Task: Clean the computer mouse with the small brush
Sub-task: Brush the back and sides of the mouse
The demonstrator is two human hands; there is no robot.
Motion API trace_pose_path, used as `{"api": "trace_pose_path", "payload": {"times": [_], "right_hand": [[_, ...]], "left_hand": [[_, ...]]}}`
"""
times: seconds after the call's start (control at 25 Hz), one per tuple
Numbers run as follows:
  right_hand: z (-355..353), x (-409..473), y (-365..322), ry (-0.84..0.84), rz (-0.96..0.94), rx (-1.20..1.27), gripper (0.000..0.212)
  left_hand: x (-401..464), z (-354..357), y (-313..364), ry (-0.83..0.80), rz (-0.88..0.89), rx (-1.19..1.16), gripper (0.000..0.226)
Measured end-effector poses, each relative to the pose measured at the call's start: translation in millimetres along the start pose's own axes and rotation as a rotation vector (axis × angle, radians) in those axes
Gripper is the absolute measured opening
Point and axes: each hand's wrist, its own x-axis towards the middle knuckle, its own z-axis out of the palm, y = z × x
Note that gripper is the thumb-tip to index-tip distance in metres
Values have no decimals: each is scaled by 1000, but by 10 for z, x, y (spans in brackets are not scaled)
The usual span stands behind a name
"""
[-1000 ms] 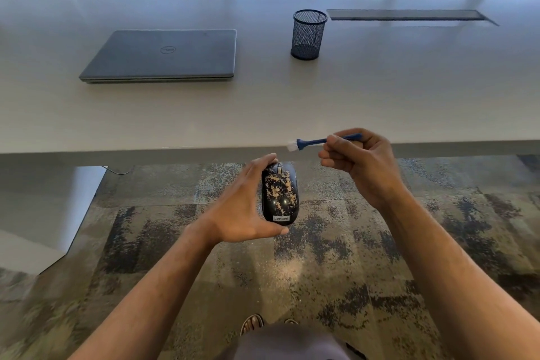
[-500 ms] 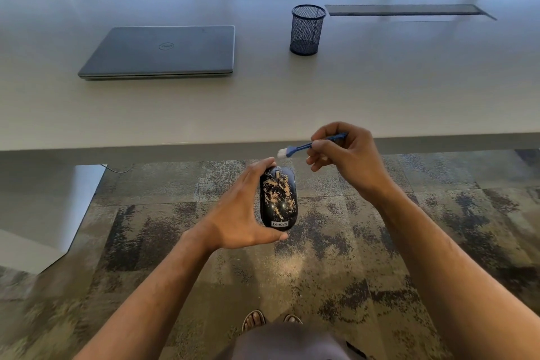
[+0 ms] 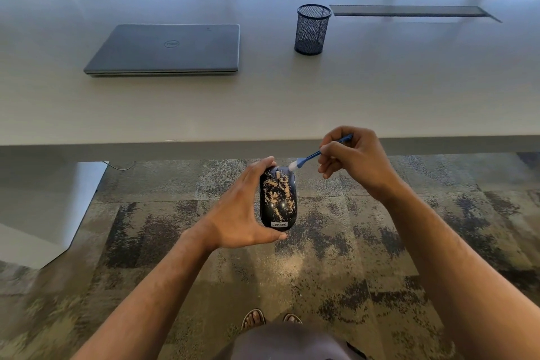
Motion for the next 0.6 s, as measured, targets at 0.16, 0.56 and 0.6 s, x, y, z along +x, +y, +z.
{"api": "trace_pose_path", "payload": {"times": [0.16, 0.56, 0.6], "right_hand": [[41, 58, -69, 3, -39, 65, 7], [-2, 106, -112, -7, -29, 35, 9], [31, 120, -120, -16, -35, 42, 8]], "left_hand": [[8, 1, -13, -2, 9, -17, 126], [4, -23, -49, 20, -1, -20, 127], [12, -26, -42, 20, 1, -24, 127]]}}
